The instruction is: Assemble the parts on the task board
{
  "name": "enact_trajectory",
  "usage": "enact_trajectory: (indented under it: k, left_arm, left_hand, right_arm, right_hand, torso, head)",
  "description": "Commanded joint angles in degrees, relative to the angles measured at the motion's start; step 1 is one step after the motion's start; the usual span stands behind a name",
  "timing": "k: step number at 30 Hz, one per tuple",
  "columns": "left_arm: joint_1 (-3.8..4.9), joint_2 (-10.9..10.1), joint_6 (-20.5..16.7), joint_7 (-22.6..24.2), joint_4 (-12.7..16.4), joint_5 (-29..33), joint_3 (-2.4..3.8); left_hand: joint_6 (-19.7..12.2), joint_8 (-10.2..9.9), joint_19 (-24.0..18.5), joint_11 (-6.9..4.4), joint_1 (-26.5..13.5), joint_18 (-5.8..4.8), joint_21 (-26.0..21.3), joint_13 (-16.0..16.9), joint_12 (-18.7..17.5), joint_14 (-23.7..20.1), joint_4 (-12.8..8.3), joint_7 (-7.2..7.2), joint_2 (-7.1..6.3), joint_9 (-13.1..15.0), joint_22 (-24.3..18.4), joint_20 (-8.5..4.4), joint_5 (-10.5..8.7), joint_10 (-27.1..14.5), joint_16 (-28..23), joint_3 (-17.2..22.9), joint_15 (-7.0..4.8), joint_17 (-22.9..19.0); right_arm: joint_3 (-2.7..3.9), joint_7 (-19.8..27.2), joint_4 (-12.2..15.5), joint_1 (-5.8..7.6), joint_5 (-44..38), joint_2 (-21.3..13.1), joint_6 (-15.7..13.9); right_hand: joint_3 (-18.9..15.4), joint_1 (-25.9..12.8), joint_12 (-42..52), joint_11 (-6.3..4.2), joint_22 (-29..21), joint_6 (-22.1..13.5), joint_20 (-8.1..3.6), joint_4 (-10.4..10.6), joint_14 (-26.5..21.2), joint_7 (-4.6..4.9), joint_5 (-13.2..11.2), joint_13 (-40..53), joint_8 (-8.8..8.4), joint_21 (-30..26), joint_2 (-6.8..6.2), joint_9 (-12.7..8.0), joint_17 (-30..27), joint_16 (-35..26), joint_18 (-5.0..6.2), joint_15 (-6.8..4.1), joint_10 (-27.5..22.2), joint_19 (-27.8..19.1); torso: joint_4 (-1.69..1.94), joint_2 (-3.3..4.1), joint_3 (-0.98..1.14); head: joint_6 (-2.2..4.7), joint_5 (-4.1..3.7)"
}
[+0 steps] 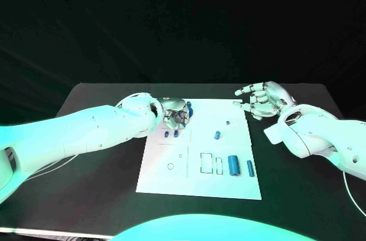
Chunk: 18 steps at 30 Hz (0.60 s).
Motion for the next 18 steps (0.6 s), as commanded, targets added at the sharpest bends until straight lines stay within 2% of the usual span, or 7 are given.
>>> enact_trajectory:
  k: [1, 9, 18]
  left_arm:
    - [-0.33, 0.2, 1.8, 0.3, -0.3, 0.5, -0.22]
    - [-0.34, 0.4, -0.1, 0.8, -0.6, 0.5, -0.23]
    - [-0.37, -0.3, -3.2, 1.9, 0.1, 1.5, -0.01]
  left_hand:
    - [0.9, -0.3, 0.8, -0.08, 0.1, 0.56, 1.1, -0.2, -0.6, 0.8, -0.5, 0.06, 0.68, 0.2, 1.1, -0.24, -0.39, 1.1, 0.6, 0.5, -0.09, 0.7]
    - [3.2, -1.2, 3.4, -0.9, 0.0, -0.03, 4.7, -0.9, -3.4, 3.5, -2.8, 0.13, 1.57, 0.6, 5.2, -0.98, -0.4, 5.0, 2.2, 1.7, -0.86, 3.3]
    - [4.2, -2.0, 5.4, -1.08, -0.4, -0.49, 6.8, -1.1, -5.2, 5.1, -3.7, 0.23, 1.74, 0.8, 7.7, -1.26, -0.34, 6.9, 2.9, 2.2, -1.09, 4.9]
  right_arm:
    - [0.02, 0.6, 0.1, -0.03, -0.2, 0.0, 0.1]
    - [0.02, 0.6, 0.1, -0.03, -0.2, 0.0, 0.1]
    - [0.02, 0.7, 0.1, -0.04, -0.2, 0.0, 0.1]
  right_hand:
    - [0.3, 0.0, 0.1, -0.27, 0.1, 0.2, -0.08, 0.1, 3.2, -0.11, 0.3, 0.2, 0.31, 0.0, 0.68, -0.1, 5.1, 0.0, 1.12, 0.27, 0.1, 0.2]
    - [0.3, 0.0, 0.1, -0.27, 0.1, 0.2, -0.08, 0.1, 3.2, -0.11, 0.3, 0.2, 0.31, 0.0, 0.68, -0.1, 5.1, 0.0, 1.12, 0.27, 0.1, 0.2]
    - [0.3, 0.0, 0.1, -0.27, 0.1, 0.2, -0.08, 0.1, 3.2, -0.11, 0.3, 0.2, 0.31, 0.0, 0.68, -0.1, 5.1, 0.0, 1.12, 0.27, 0.1, 0.2]
  torso:
    - [-0.01, -0.01, -0.02]
    - [-0.02, -0.04, -0.02]
    - [-0.03, -0.02, -0.07]
  head:
    - [-0.02, -0.04]
    - [0.09, -0.06]
    - [0.42, -0.11]
